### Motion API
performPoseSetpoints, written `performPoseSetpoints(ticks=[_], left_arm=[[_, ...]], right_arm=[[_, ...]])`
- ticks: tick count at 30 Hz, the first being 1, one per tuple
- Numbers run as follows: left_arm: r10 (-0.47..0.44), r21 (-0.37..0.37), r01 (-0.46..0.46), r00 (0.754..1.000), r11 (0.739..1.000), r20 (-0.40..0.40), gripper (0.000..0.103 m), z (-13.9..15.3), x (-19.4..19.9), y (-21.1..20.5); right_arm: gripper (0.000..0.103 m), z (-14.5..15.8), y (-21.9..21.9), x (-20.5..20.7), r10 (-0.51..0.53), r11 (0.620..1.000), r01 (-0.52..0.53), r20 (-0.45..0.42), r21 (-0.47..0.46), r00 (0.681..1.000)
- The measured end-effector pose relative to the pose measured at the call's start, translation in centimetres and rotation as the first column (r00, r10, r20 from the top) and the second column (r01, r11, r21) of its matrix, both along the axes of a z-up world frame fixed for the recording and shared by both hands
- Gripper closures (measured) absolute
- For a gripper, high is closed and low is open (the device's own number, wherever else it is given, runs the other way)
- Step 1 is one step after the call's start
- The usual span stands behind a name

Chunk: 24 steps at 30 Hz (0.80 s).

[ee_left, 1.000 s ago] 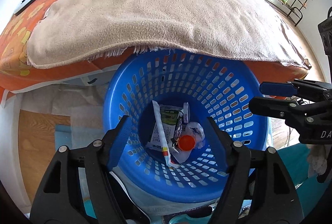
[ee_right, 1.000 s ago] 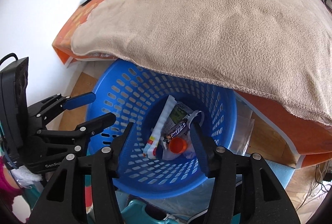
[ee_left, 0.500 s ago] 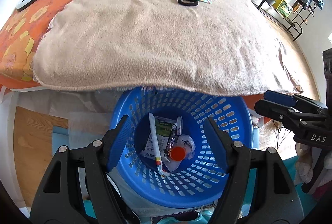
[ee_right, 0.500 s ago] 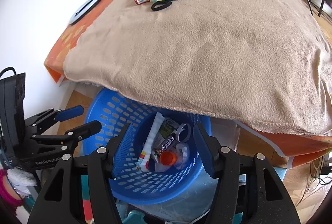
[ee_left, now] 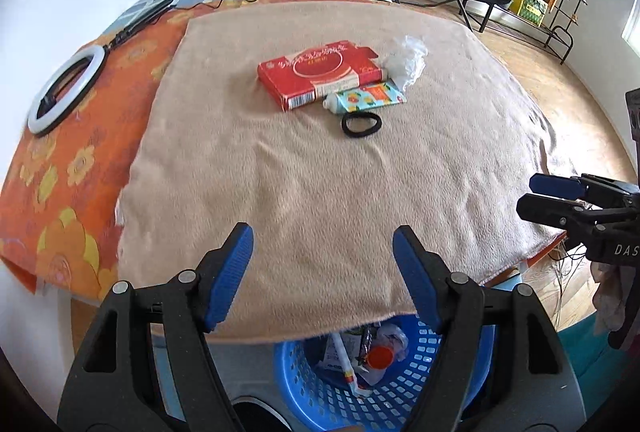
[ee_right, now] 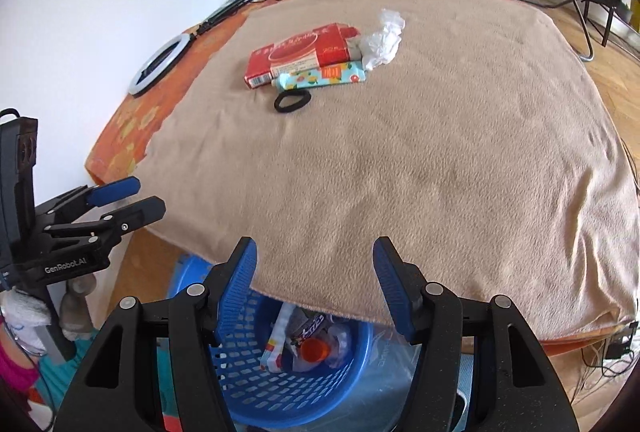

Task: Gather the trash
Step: 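Raise both open grippers back toward the remaining items on the blanket, then grasp the red medicine box with the left gripper while the right grasps the tissue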

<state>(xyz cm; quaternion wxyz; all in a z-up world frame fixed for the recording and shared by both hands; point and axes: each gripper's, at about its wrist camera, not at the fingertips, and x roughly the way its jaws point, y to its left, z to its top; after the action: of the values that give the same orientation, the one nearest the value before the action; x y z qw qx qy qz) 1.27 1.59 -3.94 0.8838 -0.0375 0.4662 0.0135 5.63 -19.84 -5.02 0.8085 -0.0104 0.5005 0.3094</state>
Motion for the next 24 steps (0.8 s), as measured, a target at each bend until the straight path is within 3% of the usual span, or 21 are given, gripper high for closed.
performPoseSetpoints(ticks=[7,17,24], left_arm=[[-0.104,0.073,0.103,0.994,0.992,0.012,0.018,1.4,6.2,0.2],[-0.248,0.201,0.264,0.963,0.943,-0.104,0.018,-0.3,14.9,-0.9],[-0.303,0.206,0.339,0.934,0.918,-0.189,0.018,-2.6,19.2,-1.0]], right_arm=[[0.040,1.8,0.2,4.0,-0.031,0.999,0.031,0.036,0.019,0.999],[0.038,1.4,0.3,9.2,-0.085,0.994,0.084,0.008,0.063,0.996],[0.038,0.4,1.6,12.0,-0.084,0.993,0.087,-0.036,0.080,0.996]])
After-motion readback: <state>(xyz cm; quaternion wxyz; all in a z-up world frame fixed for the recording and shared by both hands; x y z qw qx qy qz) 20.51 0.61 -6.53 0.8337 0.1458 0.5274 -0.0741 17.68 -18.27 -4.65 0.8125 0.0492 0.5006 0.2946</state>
